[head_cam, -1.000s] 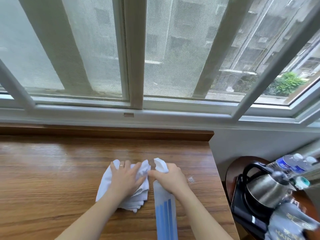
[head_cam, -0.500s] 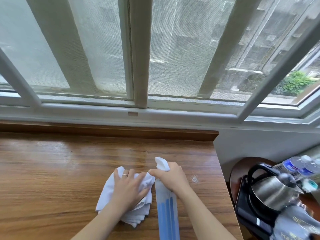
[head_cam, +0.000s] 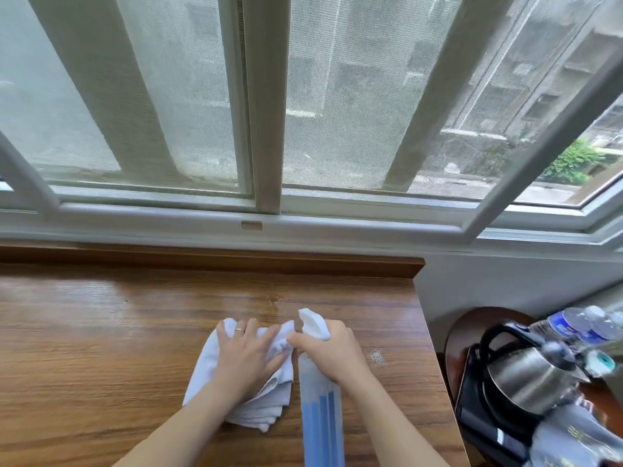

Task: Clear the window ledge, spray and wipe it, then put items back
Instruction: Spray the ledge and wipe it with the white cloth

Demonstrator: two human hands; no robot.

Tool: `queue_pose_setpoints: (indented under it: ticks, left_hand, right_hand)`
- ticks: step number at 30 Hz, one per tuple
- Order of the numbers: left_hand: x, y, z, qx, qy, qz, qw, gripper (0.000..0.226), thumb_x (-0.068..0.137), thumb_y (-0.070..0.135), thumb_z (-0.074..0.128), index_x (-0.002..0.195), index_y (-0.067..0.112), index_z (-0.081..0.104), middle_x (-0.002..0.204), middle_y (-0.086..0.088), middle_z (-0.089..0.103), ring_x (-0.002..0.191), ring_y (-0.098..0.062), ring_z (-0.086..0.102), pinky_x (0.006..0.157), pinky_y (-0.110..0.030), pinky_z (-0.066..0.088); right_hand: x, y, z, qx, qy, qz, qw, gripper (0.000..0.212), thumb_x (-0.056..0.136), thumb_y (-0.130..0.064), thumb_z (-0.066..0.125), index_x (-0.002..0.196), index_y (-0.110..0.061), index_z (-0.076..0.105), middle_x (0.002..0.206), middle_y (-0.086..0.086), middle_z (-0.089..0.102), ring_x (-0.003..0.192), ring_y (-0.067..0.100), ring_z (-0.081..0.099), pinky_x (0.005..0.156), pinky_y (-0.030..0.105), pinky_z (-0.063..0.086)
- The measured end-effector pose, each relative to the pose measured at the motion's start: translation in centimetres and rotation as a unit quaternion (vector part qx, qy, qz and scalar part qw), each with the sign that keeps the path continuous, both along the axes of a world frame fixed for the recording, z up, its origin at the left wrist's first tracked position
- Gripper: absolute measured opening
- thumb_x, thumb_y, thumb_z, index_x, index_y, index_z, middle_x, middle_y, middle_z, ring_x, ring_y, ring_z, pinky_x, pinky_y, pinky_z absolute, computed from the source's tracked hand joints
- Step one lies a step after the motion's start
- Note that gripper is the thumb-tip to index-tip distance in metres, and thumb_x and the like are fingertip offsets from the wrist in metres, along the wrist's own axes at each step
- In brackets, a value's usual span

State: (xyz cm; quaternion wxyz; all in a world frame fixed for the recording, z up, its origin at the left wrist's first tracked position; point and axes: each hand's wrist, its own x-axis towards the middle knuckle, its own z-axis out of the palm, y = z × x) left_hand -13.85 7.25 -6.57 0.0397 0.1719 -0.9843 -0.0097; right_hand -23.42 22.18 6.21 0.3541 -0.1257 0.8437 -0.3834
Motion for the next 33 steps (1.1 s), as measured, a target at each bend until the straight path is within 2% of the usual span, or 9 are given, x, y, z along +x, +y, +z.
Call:
queue_pose_setpoints:
  ticks: [4,11,16,19,21,25,28,30,33]
  left_hand:
    - [-3.2,-1.8,0.1,-0.005,0.005,0.019,1.000,0.054,0.091,0.063,0.028,0.111,0.030,0.066,0.086,-0.009,0.060,0.082,-0.034,0.060,0.083,-0.062,0.035]
    - [-8.1,-4.5,0.5,-0.011,-0.042,0.047,0.998,0.058,0.078,0.065,0.037,0.102,0.025,0.069,0.082,-0.016,0.057,0.077,-0.037,0.057,0.074,-0.063,0.040]
    - [-8.5,-3.9,1.4,0.029,-0.109,0.097,0.989,0.066,0.084,0.072,0.024,0.134,0.038,0.048,0.123,-0.010,0.055,0.116,-0.038,0.049,0.096,-0.075,0.022]
    - [-7.1,-3.0,1.7,0.072,-0.099,0.110,0.986,0.076,0.076,0.076,0.017,0.139,0.042,0.041,0.129,-0.004,0.050,0.122,-0.033,0.046,0.099,-0.075,0.017]
    - [-5.9,-2.3,1.6,0.077,-0.093,0.092,0.988,0.077,0.074,0.076,0.018,0.137,0.041,0.045,0.127,-0.004,0.053,0.120,-0.032,0.049,0.099,-0.072,0.021]
    - [-2.9,-0.5,1.1,0.046,-0.029,0.059,0.997,0.058,0.072,0.066,0.046,0.118,0.035,0.062,0.100,-0.005,0.063,0.092,-0.032,0.063,0.084,-0.065,0.037]
    - [-1.6,0.3,0.3,0.032,0.000,0.044,0.999,0.052,0.073,0.062,0.047,0.117,0.036,0.061,0.099,-0.003,0.063,0.093,-0.030,0.061,0.084,-0.060,0.036]
    - [-1.9,0.0,-0.1,0.024,0.018,0.038,0.999,0.050,0.076,0.061,0.046,0.116,0.034,0.059,0.097,-0.004,0.062,0.090,-0.031,0.060,0.083,-0.059,0.036]
    - [-2.9,-0.5,-0.6,0.007,0.042,0.036,0.998,0.049,0.078,0.064,0.046,0.114,0.032,0.056,0.092,-0.006,0.060,0.085,-0.033,0.058,0.080,-0.057,0.037]
  right_hand:
    - [-0.2,-0.1,0.2,0.000,0.000,0.010,1.000,0.037,0.069,-0.054,0.066,0.077,-0.018,0.068,0.077,0.000,0.071,0.064,0.007,0.053,0.060,0.028,0.039]
    - [-0.2,-0.6,0.2,-0.001,0.025,0.027,0.999,0.035,0.077,-0.045,0.068,0.061,-0.022,0.047,0.054,-0.011,0.047,0.054,0.004,0.041,0.054,0.025,0.032]
    - [-0.7,-0.6,0.6,-0.015,0.020,0.008,1.000,0.032,0.078,-0.044,0.071,0.058,-0.026,0.052,0.058,-0.011,0.051,0.057,0.002,0.045,0.057,0.024,0.035]
    - [-1.1,-0.7,0.9,-0.018,0.018,0.000,1.000,0.027,0.077,-0.045,0.072,0.062,-0.029,0.057,0.060,-0.012,0.055,0.059,0.002,0.047,0.057,0.022,0.036]
    - [-1.3,-0.8,0.9,-0.019,0.011,-0.002,1.000,0.024,0.074,-0.048,0.074,0.067,-0.029,0.062,0.064,-0.012,0.059,0.063,0.004,0.051,0.060,0.024,0.039]
    - [-1.6,-1.1,0.9,-0.012,0.007,-0.014,1.000,0.026,0.074,-0.047,0.074,0.083,-0.023,0.070,0.081,-0.005,0.070,0.075,0.010,0.060,0.067,0.030,0.045]
    - [-1.8,-1.3,1.0,-0.020,-0.005,-0.015,1.000,0.009,0.076,-0.043,0.073,0.070,-0.037,0.069,0.079,-0.011,0.067,0.076,0.008,0.059,0.066,0.027,0.044]
    - [-2.0,-1.4,0.9,-0.028,-0.004,-0.006,1.000,0.015,0.076,-0.043,0.072,0.062,-0.042,0.066,0.074,-0.012,0.065,0.072,0.006,0.057,0.064,0.025,0.042]
    - [-2.3,-1.6,0.4,-0.026,-0.007,-0.005,1.000,0.014,0.076,-0.044,0.072,0.069,-0.032,0.068,0.071,-0.011,0.063,0.066,0.005,0.054,0.062,0.025,0.041]
